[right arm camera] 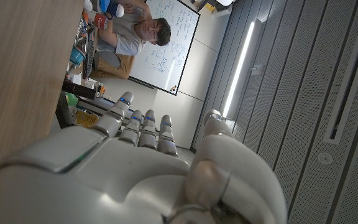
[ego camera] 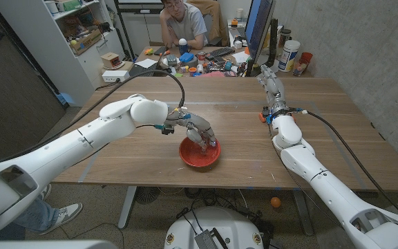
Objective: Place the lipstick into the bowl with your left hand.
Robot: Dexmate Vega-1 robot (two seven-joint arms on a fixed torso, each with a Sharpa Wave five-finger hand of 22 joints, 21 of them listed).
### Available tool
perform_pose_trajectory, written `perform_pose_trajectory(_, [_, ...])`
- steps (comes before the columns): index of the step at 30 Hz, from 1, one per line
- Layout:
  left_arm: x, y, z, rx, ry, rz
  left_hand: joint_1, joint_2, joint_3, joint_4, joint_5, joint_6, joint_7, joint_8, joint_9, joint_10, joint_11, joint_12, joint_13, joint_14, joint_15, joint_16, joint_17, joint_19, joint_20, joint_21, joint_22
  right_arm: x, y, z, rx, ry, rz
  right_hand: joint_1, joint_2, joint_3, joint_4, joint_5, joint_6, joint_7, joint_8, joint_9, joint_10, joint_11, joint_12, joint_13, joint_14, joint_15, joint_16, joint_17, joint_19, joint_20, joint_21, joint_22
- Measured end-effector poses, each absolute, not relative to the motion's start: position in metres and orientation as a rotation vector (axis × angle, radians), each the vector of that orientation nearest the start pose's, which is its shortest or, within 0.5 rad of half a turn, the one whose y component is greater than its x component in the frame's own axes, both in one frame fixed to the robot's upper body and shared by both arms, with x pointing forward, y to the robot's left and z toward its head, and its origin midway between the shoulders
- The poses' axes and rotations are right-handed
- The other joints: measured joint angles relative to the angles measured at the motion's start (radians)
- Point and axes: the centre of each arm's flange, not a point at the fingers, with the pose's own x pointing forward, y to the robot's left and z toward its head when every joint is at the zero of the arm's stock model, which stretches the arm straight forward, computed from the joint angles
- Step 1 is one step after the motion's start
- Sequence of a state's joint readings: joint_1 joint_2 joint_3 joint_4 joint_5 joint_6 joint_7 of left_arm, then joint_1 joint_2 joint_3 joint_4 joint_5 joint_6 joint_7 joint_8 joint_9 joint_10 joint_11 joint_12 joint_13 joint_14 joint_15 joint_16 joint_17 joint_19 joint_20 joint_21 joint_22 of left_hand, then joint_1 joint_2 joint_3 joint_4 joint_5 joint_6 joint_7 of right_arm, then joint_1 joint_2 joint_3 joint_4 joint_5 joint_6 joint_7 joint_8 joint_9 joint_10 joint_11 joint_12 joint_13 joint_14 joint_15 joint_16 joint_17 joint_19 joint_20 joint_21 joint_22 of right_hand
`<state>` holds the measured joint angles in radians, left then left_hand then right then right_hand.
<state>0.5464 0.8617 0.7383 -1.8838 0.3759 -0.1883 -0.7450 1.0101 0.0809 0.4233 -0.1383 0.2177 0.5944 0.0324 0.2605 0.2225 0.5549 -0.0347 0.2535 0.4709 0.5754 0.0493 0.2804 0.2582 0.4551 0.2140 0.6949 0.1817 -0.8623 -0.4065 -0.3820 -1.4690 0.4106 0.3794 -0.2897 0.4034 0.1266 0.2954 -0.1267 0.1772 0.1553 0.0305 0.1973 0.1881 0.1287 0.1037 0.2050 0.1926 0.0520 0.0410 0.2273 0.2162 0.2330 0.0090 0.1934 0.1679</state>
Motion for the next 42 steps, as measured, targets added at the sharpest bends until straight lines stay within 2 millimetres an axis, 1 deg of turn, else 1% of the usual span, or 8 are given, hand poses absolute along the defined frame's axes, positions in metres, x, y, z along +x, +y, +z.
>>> perform_pose_trajectory(4, [0.538,0.127,0.017,1.758,-0.57,-0.869,0.037,0.047,0.025,-0.025,0.005,0.125,-0.014,0.049,0.01,0.113,-0.02,0.043,0.004,0.092,-0.036,0.033,-0.003,0.043,-0.021,0.011,0.0,0.613,-0.233,0.023,0.054,-0.832,0.043,0.0,0.0,0.0,0.0,0.0,0.0,0.0,0.0,0.0,0.0,0.0,0.0,0.0,0.0,0.0,0.0,0.0,-0.007,0.007,0.0,0.0])
perform_pose_trajectory(7, [0.539,0.128,0.019,1.732,-0.577,-0.851,0.043,0.054,0.034,-0.025,0.005,0.153,-0.014,0.06,0.012,0.144,-0.025,0.051,0.005,0.112,-0.051,0.035,-0.007,0.052,-0.03,0.016,0.0,0.613,-0.233,0.023,0.053,-0.831,0.043,0.0,0.0,0.0,0.0,0.0,0.0,0.0,0.0,0.0,0.0,0.0,0.0,0.0,0.0,0.0,0.0,0.0,-0.007,0.007,0.0,0.0])
perform_pose_trajectory(17, [0.539,0.135,0.036,1.641,-0.637,-0.743,0.051,0.062,0.037,-0.029,0.012,0.158,-0.013,0.062,0.017,0.147,-0.028,0.051,0.005,0.113,-0.052,0.035,-0.005,0.052,-0.03,0.016,0.0,0.613,-0.235,0.022,0.048,-0.83,0.047,0.0,0.0,-0.004,-0.004,0.0,0.0,0.0,0.0,0.0,0.0,0.0,0.0,0.0,0.0,0.0,0.0,0.0,-0.007,0.007,0.0,0.0])
perform_pose_trajectory(26, [0.537,0.15,0.052,1.54,-0.692,-0.642,0.055,0.066,0.043,-0.023,0.012,0.158,-0.013,0.062,0.017,0.147,-0.028,0.051,0.009,0.113,-0.052,0.035,0.0,0.052,-0.03,0.016,0.0,0.613,-0.236,0.022,0.038,-0.832,0.049,0.0,0.0,-0.004,-0.004,0.0,0.0,0.0,0.0,0.0,0.0,0.0,0.0,0.0,0.0,0.0,0.0,0.0,-0.007,0.007,0.0,0.0])
perform_pose_trajectory(29, [0.535,0.156,0.064,1.448,-0.748,-0.585,0.046,0.075,0.049,-0.017,0.012,0.158,-0.013,0.062,0.017,0.144,-0.025,0.051,0.009,0.113,-0.052,0.035,0.0,0.052,-0.03,0.016,0.0,0.61,-0.235,0.023,0.028,-0.84,0.054,0.0,0.0,-0.004,-0.004,0.0,0.004,0.004,0.0,0.0,0.0,0.0,0.0,0.0,0.0,0.0,0.0,0.0,-0.007,0.007,0.0,0.0])
perform_pose_trajectory(33, [0.533,0.17,0.076,1.294,-0.814,-0.506,0.06,0.097,0.07,-0.019,0.016,0.158,-0.013,0.062,0.022,0.146,-0.02,0.051,0.009,0.117,-0.055,0.041,0.003,0.048,-0.026,0.016,0.0,0.608,-0.234,0.025,0.017,-0.847,0.06,0.0,0.0,-0.004,-0.004,0.0,0.006,0.006,0.0,0.0,0.0,0.0,0.0,0.0,0.0,0.0,0.0,0.0,-0.007,0.007,0.0,0.0])
perform_pose_trajectory(37, [0.533,0.182,0.084,1.197,-0.848,-0.452,0.06,0.108,0.082,-0.009,0.019,0.158,-0.013,0.062,0.025,0.15,-0.024,0.051,0.014,0.118,-0.057,0.043,0.009,0.039,-0.028,0.016,0.002,0.607,-0.232,0.025,0.005,-0.846,0.068,0.0,0.0,-0.004,-0.004,0.0,0.006,0.006,0.0,0.0,0.0,0.0,0.0,0.0,0.0,0.0,0.0,0.0,-0.007,0.007,0.0,0.0])
perform_pose_trajectory(42, [0.535,0.206,0.09,1.07,-0.864,-0.371,0.055,0.113,0.095,0.005,0.019,0.158,-0.013,0.062,0.026,0.15,-0.024,0.051,0.014,0.119,-0.056,0.043,0.014,0.026,-0.026,0.011,0.002,0.607,-0.229,0.025,-0.004,-0.843,0.075,0.0,0.0,-0.008,0.0,0.0,0.006,0.006,0.0,0.0,0.0,0.0,0.0,0.0,0.0,0.0,0.0,0.0,-0.007,0.007,0.0,0.0])
